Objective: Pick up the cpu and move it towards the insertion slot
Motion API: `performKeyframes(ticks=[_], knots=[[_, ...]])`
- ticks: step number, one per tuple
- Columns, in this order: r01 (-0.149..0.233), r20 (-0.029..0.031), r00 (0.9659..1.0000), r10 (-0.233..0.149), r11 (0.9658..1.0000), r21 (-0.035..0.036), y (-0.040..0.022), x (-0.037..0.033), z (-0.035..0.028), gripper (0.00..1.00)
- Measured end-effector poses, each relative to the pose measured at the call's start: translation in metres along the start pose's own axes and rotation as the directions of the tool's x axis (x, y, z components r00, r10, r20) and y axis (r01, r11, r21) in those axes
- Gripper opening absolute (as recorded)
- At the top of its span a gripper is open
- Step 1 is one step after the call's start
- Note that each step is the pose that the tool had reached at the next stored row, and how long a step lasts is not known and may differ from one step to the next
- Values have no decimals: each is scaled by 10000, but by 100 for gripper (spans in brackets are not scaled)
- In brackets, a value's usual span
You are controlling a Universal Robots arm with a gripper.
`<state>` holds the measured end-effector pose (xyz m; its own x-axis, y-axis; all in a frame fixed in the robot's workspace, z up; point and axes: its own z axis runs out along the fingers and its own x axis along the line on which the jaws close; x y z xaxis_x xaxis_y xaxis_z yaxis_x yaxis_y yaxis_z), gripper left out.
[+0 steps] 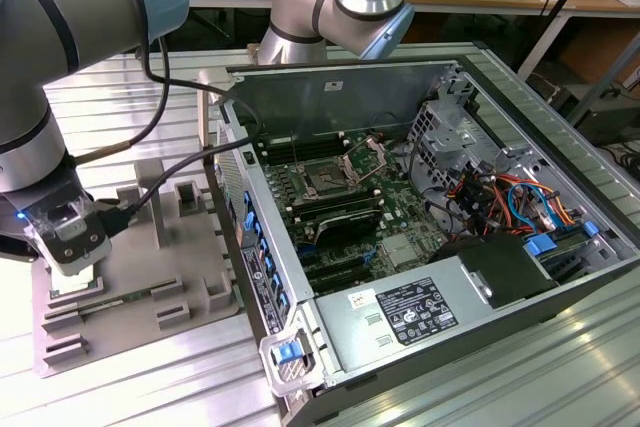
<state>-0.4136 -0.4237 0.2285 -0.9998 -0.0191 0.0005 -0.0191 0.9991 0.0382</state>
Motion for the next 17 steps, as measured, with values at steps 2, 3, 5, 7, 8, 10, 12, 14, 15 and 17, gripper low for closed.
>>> performKeyframes(ticks=[2,3,5,7,8,10,12,14,15,17], knots=[[0,0,10000,0,10000,0,-1,0,3,11],[0,0,10000,0,10000,1,-1,0,6,11],[0,0,10000,0,10000,0,-2,1,11,11],[0,0,10000,0,10000,0,-4,1,16,11],[0,0,10000,0,10000,0,-4,2,19,11],[0,2,10000,0,10000,-1,-7,6,27,11],[1,1,10000,-1,10000,0,-10,10,35,11],[0,1,10000,0,10000,0,-10,12,51,11],[0,0,10000,0,10000,0,-10,13,60,11],[0,0,10000,0,10000,0,-11,21,75,11]])
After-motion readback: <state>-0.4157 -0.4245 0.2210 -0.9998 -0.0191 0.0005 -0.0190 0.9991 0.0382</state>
